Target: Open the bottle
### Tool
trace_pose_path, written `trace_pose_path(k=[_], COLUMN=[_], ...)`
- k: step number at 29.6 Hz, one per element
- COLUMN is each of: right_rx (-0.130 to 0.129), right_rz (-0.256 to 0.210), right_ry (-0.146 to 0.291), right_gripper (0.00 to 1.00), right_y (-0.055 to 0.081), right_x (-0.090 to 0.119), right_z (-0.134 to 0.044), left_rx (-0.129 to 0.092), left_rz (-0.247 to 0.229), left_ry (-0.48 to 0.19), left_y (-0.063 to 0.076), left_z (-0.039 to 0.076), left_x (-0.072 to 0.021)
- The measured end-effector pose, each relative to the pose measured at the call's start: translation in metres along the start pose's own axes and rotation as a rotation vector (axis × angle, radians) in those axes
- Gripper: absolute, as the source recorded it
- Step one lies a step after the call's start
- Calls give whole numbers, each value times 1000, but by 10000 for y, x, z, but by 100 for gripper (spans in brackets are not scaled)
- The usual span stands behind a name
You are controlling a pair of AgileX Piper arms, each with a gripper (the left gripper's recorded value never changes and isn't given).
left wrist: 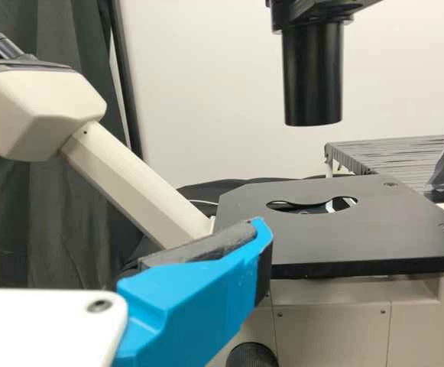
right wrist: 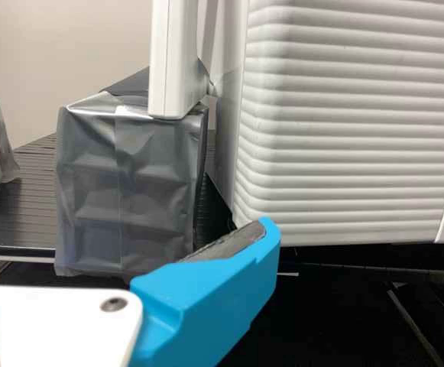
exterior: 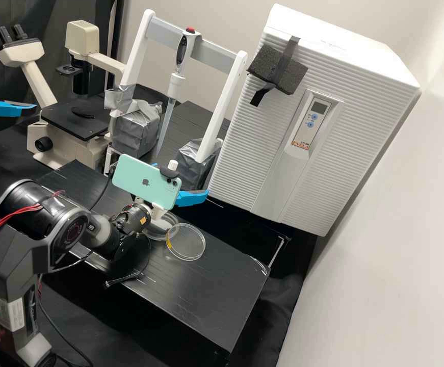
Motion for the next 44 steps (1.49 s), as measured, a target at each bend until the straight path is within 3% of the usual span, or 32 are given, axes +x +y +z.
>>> trace_pose_path(k=[9,11,13,23,27,30,33,35,44], right_rx=[0,0,0,0,0,0,0,0,0], right_rz=[0,0,0,0,0,0,0,0,0], right_ry=[0,0,0,0,0,0,0,0,0], right_gripper=[100,100,100,100,100,100,100,100,100], right_y=[0,0,0,0,0,0,0,0,0], right_x=[0,0,0,0,0,0,0,0,0], right_z=[0,0,0,0,0,0,0,0,0], left_rx=[5,12,5,-81,-144,-171,-173,-163,-144], left_rz=[-1,0,-2,-17,-48,-98,-139,-156,-153], left_ry=[-7,-17,-39,-157,-269,-353,-396,-411,-396], left_y=[-1,-16,-38,-140,-205,-246,-287,-306,-294], left_z=[6,-1,3,83,173,231,246,237,160], left_x=[0,-23,-70,-529,-737,-877,-990,-1052,-1210])
